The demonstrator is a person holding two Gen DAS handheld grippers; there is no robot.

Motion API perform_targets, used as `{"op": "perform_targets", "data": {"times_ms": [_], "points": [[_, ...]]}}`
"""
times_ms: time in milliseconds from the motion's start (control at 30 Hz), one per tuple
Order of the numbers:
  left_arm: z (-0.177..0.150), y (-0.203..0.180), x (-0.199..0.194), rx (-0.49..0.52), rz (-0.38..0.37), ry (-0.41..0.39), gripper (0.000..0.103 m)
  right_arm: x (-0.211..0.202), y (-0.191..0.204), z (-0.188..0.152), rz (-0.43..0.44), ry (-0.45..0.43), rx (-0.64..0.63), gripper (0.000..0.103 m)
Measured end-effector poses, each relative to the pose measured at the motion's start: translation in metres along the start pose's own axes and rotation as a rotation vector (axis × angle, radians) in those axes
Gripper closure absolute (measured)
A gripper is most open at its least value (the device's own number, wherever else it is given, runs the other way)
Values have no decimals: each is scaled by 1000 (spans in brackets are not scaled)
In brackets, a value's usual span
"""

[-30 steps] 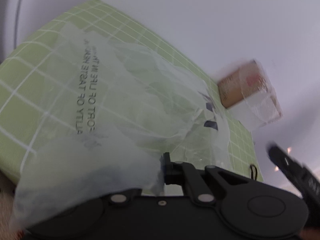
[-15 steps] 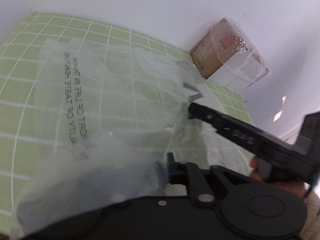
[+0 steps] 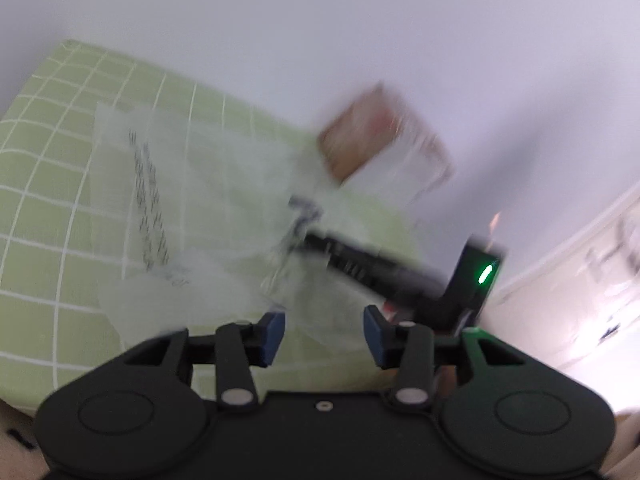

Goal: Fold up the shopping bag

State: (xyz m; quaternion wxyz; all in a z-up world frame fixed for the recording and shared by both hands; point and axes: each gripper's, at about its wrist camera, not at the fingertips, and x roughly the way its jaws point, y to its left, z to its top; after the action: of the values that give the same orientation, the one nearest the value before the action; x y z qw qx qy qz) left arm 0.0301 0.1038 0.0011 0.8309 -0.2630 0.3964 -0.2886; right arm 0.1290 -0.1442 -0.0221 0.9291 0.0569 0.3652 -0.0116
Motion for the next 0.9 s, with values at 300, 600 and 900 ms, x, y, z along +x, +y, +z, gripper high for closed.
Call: {"op": "perform_targets", "data": {"times_ms": [300,600,900], "points": [[20,-33,-12,118,-64,-46,53,-5,-14,-8,-39,16,19,78],[18,-35,53,245,193,-15,57,-4,-13,-12,-49,3,21,78],[15,-23,129,329,328,-45,72,-9,-18,-16,-48,-9,35,78]]}}
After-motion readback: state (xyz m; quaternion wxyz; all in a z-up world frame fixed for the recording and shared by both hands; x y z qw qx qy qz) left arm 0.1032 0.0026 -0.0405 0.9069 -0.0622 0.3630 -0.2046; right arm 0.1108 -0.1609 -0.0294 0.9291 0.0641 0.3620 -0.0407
